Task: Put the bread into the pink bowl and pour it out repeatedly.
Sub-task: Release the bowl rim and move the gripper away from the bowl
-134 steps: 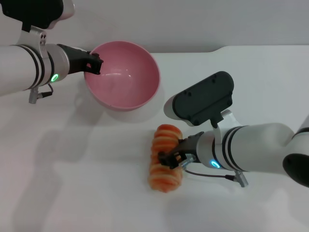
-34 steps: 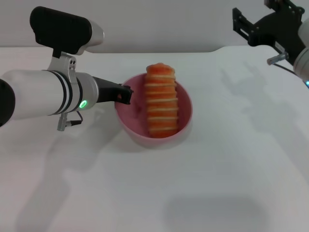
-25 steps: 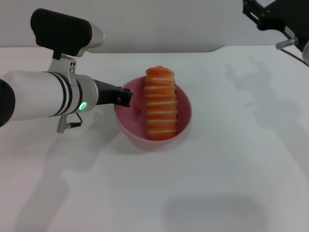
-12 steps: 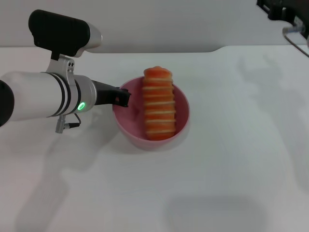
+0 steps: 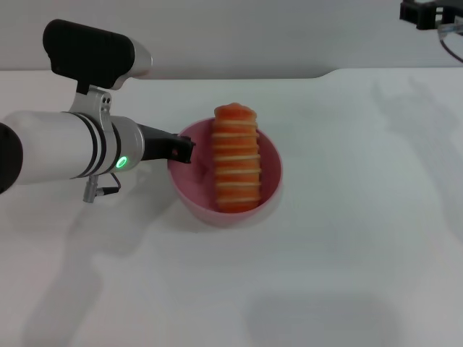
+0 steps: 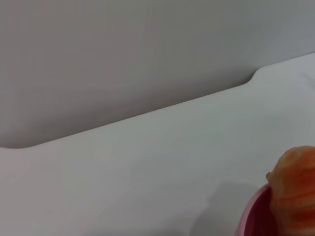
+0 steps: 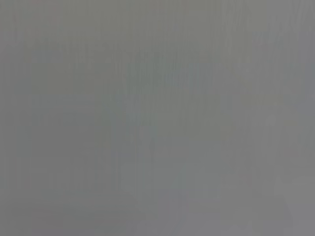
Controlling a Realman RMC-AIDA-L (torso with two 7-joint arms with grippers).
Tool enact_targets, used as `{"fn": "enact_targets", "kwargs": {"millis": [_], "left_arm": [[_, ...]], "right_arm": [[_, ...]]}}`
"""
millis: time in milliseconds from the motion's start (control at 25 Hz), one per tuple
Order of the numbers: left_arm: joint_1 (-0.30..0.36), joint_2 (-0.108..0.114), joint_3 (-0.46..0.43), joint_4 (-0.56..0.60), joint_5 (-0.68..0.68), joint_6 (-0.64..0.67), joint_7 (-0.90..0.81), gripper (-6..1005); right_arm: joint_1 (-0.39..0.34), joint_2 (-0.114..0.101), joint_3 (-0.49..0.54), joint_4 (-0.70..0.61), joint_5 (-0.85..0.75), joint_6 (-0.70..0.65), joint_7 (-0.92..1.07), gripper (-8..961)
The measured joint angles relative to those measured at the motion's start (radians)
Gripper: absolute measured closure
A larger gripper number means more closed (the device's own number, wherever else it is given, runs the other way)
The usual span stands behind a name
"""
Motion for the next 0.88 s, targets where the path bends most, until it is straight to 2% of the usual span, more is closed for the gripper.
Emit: {"fn": "enact_targets", "kwargs": {"millis": [120, 280, 360, 440, 600, 760, 880], "left_arm": [[0.002, 0.000, 0.003, -0.001, -0.002, 0.001, 0.000, 934], [0.004, -0.001, 0.005, -0.001, -0.002, 0.003, 0.000, 932], [0.006, 0.000, 0.006, -0.001, -0.003, 0.003, -0.001, 930], [0.006, 0.000, 0.006, -0.001, -0.003, 0.002, -0.001, 929], [0.005, 0.000, 0.007, -0.004, -0.002, 0.002, -0.001, 927], [0.005, -0.001, 0.007, -0.005, -0.001, 0.002, -0.002, 924], [0.004, -0.001, 0.007, -0.006, 0.000, 0.001, -0.003, 922]], "right_arm": [[-0.052, 0.007, -0.038, 0.035, -0.090, -0.146, 0.023, 215], [-0.181, 0.012, -0.081, 0.115, -0.262, -0.583, 0.159, 215], [-0.203, 0.012, -0.069, 0.160, -0.290, -0.766, 0.180, 215], [-0.213, 0.011, -0.063, 0.196, -0.296, -0.856, 0.168, 215], [-0.241, 0.015, -0.060, 0.320, -0.290, -1.125, 0.034, 215], [-0.246, 0.018, -0.091, 0.476, -0.166, -1.383, -0.183, 215], [-0.246, 0.018, -0.169, 0.563, 0.106, -1.479, -0.404, 215]]}}
